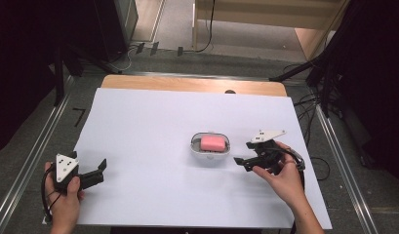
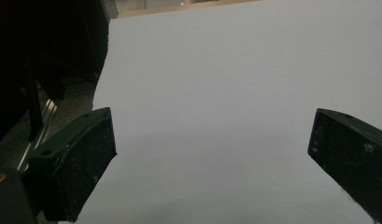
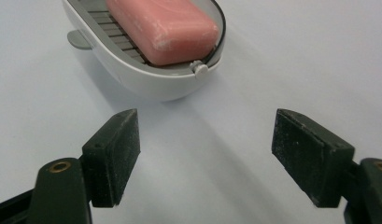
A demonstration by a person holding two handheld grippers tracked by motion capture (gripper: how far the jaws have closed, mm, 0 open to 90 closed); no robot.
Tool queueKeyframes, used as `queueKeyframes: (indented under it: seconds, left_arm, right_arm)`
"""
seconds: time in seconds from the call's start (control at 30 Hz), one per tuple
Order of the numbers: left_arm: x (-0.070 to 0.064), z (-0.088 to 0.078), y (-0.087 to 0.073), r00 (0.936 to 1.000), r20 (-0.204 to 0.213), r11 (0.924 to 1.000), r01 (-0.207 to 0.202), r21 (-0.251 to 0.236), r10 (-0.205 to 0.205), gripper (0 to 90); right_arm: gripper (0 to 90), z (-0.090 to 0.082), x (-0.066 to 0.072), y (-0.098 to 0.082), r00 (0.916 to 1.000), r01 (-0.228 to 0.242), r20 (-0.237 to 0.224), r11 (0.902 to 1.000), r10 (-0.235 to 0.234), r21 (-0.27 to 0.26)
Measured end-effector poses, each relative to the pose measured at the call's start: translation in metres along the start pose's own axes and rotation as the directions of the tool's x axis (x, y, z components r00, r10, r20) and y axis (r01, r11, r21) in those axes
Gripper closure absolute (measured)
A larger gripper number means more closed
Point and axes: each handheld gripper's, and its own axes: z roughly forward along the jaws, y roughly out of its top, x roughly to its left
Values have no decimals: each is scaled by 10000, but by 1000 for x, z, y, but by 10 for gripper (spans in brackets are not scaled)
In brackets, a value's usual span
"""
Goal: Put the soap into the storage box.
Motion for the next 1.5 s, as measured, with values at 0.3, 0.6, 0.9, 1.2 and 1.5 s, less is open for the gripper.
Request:
queueKeyframes:
  seconds: [0.3, 0.6, 0.9, 1.2, 1.5]
  left_arm:
    - [0, 0, 0, 10000, -8, 10000, 7, -2, -7, 10]
    - [0, 0, 0, 10000, -15, 10000, 13, 4, -13, 10]
    - [0, 0, 0, 10000, -16, 10000, 6, -8, -6, 10]
    - [0, 0, 0, 10000, -20, 10000, -5, -7, 5, 10]
    - [1, 0, 0, 10000, 26, 10000, 45, -20, -45, 10]
  right_arm:
    - [244, -3, -2, -20, 9993, -306, 225, 9994, 310, -141]
    - [225, -9, -2, -43, 9974, -598, 376, 9975, 613, -388]
    - [222, -17, -2, -69, 9920, -1035, 642, 9910, 1091, -853]
    - [219, -36, -7, -99, 9771, -1559, 1196, 9747, 1759, -1602]
    - [154, -55, -5, -126, 9571, -1662, 1876, 9489, 2207, -2685]
